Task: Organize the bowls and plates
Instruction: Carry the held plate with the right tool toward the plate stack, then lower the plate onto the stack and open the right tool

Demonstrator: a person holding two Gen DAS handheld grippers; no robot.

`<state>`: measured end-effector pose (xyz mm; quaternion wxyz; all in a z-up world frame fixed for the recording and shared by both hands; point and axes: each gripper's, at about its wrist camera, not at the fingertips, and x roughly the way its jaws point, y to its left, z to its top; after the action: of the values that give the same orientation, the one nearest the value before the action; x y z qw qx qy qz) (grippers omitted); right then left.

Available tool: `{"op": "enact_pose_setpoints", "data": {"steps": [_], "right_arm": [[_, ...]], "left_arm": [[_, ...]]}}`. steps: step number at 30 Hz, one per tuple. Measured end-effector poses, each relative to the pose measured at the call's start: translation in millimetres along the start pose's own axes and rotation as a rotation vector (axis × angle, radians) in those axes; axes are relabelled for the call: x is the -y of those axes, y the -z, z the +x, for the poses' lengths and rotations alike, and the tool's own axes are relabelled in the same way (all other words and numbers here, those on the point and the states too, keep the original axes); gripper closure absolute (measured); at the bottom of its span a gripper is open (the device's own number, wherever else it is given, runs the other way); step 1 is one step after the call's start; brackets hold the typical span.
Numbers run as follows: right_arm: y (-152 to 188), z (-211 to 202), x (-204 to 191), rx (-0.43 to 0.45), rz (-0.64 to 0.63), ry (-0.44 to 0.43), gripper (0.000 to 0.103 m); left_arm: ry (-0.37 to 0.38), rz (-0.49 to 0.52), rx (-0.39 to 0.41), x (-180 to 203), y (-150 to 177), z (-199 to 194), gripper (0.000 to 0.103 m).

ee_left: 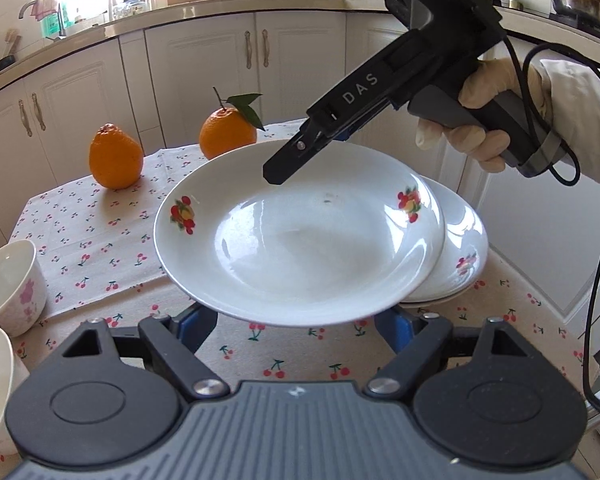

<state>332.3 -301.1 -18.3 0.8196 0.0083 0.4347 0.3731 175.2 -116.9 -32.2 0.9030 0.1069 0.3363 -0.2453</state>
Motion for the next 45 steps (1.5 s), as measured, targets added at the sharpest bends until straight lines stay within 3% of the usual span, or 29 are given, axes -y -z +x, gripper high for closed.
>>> {"op": "enact_pose_setpoints", "data": {"steps": [17,45], "right_arm": [[56.3,-30.3,26.8,0.048,0.137,0.066,0.036],[87.6,-56.3,41.7,0.046,0.214,0.183,0.033]], "left_arm": [[0.097,0.087,-0.023,33.0,-1.8,12.1,0.018],[0.183,0.098,-0.029,36.7,-8.1,33.9,0.017]]}}
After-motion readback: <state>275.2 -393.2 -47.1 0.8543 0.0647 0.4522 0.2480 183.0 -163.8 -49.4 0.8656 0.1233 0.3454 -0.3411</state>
